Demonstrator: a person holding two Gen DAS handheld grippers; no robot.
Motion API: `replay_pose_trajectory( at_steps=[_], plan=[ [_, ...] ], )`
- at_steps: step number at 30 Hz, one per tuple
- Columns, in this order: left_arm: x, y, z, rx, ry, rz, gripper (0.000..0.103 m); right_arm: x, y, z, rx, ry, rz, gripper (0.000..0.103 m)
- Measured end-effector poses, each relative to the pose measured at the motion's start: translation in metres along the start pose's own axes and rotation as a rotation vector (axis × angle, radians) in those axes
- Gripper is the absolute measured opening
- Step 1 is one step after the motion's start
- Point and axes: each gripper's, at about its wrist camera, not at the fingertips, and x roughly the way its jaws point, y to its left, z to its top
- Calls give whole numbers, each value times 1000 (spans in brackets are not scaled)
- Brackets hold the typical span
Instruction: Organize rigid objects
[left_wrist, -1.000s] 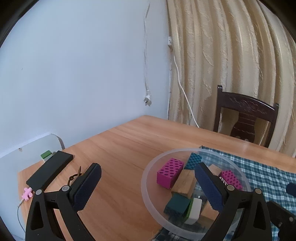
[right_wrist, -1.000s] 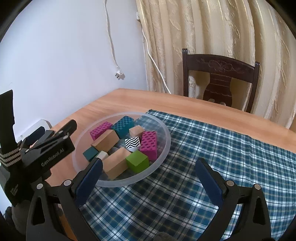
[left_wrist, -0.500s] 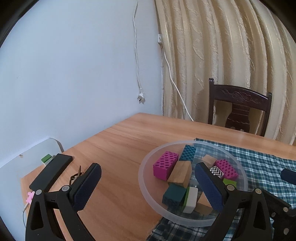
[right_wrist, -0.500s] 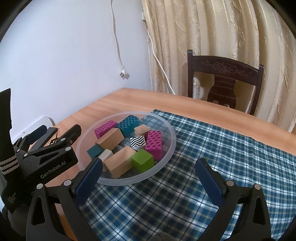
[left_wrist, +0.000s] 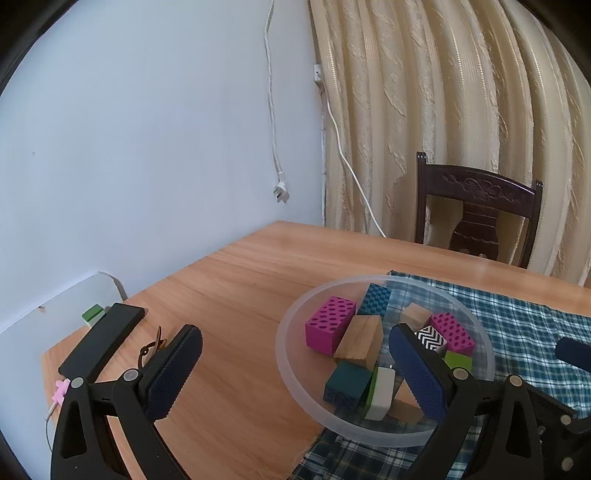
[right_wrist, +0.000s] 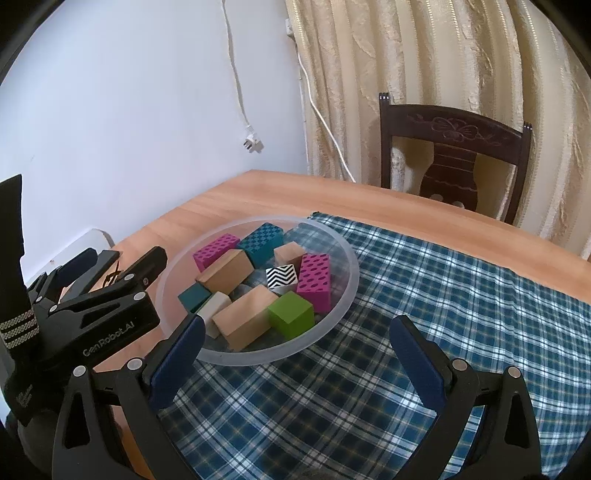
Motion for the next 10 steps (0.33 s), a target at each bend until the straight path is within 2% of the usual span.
replay_pose_trajectory(
  at_steps=[10],
  plan=[
    [1, 1, 0, -7, 4, -3, 103, -1, 6, -2, -39, -12, -4, 101]
  ],
)
